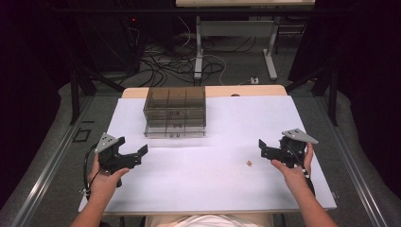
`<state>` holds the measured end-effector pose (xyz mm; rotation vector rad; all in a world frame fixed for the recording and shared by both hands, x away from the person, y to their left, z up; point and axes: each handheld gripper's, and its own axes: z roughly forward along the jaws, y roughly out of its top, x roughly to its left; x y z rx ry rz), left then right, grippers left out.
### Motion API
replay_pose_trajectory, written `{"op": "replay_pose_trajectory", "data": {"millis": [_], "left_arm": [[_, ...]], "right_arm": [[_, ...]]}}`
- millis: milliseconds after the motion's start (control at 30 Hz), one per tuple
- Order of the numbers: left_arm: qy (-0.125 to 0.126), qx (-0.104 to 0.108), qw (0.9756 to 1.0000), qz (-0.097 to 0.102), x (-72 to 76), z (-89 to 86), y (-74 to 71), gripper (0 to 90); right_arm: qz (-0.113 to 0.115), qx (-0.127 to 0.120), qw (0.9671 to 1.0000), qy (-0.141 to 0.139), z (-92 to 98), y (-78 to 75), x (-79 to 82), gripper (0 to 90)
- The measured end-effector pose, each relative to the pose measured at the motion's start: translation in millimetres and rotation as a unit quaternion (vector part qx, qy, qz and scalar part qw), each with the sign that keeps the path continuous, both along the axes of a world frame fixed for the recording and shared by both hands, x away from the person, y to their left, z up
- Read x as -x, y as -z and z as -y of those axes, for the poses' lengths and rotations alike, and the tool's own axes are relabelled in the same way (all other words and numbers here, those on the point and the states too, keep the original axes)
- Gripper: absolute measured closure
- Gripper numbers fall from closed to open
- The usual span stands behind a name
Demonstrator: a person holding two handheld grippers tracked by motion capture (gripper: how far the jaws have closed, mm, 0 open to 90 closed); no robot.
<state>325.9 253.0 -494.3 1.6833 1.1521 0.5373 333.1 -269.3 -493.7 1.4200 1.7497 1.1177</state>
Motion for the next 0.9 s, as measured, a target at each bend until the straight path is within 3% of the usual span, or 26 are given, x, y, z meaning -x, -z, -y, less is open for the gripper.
{"op": "replay_pose_trajectory", "data": {"millis": [533, 900], "left_arm": [[0.003, 0.002, 1.0000, 0.000, 2.4, 1.6, -1.6, 0.4], [0.007, -0.003, 1.0000, 0.001, 4.6, 4.4, -1.8, 0.4]], "right_arm": [[-0.009, 0.008, 0.9996, -0.027, -5.8, 1.8, -0.3, 0.0], [-0.007, 0.008, 0.9995, -0.030, -6.9, 0.8, -0.2, 9.0]]}}
